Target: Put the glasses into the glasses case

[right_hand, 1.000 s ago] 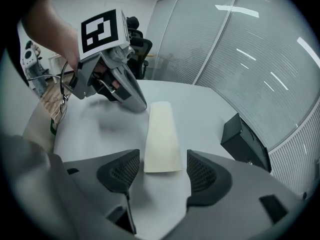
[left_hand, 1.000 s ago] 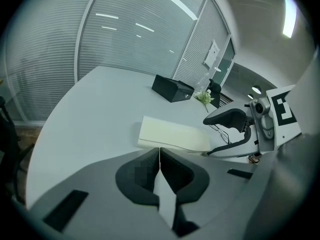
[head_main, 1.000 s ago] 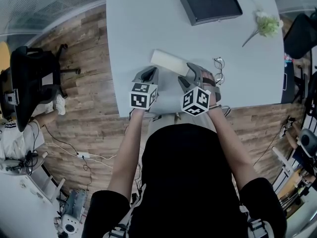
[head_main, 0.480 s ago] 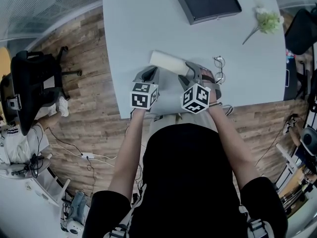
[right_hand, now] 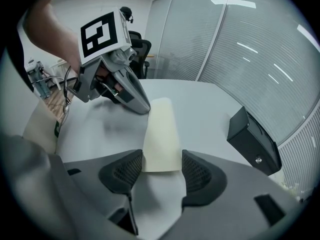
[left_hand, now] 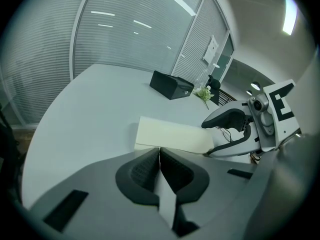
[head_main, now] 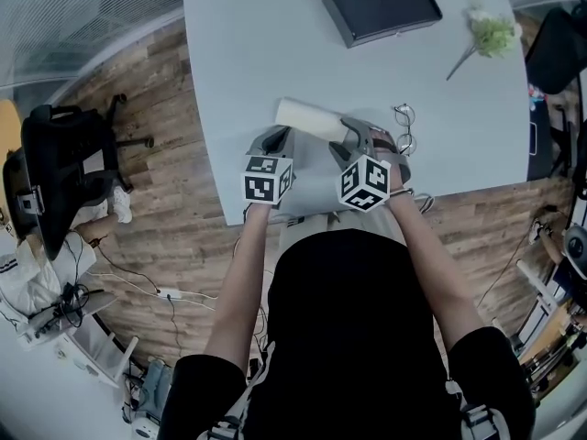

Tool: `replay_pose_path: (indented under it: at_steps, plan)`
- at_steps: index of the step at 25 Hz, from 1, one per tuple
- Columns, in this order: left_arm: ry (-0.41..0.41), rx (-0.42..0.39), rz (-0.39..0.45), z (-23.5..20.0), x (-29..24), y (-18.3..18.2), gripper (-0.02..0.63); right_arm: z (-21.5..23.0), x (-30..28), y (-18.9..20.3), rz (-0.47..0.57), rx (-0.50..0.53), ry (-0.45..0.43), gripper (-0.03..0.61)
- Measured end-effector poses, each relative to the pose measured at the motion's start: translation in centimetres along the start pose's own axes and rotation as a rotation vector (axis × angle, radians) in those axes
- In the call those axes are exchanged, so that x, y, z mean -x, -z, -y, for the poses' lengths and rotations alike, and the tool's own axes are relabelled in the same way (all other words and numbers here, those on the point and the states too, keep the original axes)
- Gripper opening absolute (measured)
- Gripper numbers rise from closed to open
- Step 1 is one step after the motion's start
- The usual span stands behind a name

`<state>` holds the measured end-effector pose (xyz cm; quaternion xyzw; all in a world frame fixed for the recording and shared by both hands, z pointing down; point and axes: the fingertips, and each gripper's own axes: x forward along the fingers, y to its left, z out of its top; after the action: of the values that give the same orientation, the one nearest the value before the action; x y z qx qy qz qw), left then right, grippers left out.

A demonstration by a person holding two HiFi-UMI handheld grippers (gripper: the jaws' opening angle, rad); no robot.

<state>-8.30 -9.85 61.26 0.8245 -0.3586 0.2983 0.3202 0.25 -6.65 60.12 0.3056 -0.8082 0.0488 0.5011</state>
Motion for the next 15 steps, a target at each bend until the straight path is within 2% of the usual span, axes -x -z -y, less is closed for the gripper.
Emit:
replay_pose_path:
  at_steps: [7,15]
  plan:
    - [0.004,-0.007,0.000,-0.25,-0.02,0.06,0.023,-0.01,-0.10,-0.13,0.002,-0.011,-0.042,0.262]
    - [-0.002,-0.012,-0.002,-0.09,-0.13,0.01,0.025,0.41,0.21,-0.21,0.010,-0.069,-0.108,0.261]
